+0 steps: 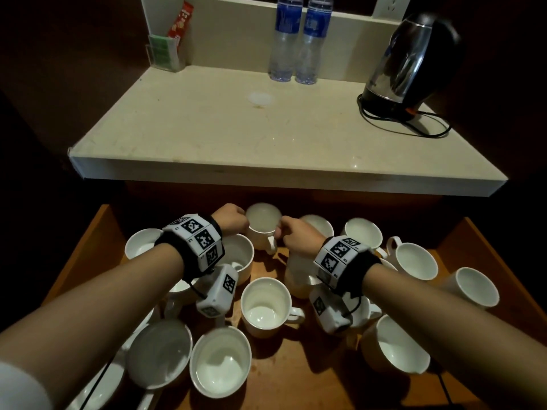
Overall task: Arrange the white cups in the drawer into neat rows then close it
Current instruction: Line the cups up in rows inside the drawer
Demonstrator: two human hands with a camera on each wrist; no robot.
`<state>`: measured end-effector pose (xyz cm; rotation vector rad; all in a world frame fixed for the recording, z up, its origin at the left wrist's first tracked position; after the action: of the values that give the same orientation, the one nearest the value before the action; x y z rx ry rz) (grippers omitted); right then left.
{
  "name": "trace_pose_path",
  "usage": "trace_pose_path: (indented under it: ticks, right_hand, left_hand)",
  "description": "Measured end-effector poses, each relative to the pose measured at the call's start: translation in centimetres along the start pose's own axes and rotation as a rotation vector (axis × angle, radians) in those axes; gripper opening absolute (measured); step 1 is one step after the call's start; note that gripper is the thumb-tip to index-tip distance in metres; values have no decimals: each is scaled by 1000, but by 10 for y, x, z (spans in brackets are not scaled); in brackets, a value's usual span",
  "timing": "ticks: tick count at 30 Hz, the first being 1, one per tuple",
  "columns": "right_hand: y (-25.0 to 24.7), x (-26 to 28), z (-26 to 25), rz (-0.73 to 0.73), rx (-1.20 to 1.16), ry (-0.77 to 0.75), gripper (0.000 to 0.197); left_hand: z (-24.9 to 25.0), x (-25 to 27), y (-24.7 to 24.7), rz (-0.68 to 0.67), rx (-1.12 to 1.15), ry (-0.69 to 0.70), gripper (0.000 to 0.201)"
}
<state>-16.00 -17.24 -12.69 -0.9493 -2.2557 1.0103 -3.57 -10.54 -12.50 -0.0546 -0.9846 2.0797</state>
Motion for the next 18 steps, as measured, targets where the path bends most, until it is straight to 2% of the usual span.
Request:
trace_pose_path:
  ticks: [2,4,6,13,18]
  right_hand:
    - [-4,3,0,19,39,-11,24]
    - [-15,0,1,86,58,0,21]
    - [-23,-3,2,148,49,11,23]
    - [-17,-4,1,137,65,26,32]
    - [-22,-2,1,149,65,18,31]
  left_hand:
    - [1,0,2,12,-14,2,22]
    - [2,0,3,12,-37,10,14]
    - [2,0,3,2,-62,23,14]
    - [5,3,2,-12,-88,30,26]
    - [6,8,3,-20,-78,20,25]
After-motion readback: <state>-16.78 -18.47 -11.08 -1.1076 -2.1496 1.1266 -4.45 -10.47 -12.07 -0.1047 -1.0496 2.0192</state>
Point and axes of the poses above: each hand's wrist, its own x-axis away from the middle knuckle, its own y-axis out of the palm, z = x × y, the point moved 9 cm from there along -x, towards the middle knuckle, and after that the axes turned 13 degrees about z, right-handed, at the moved point
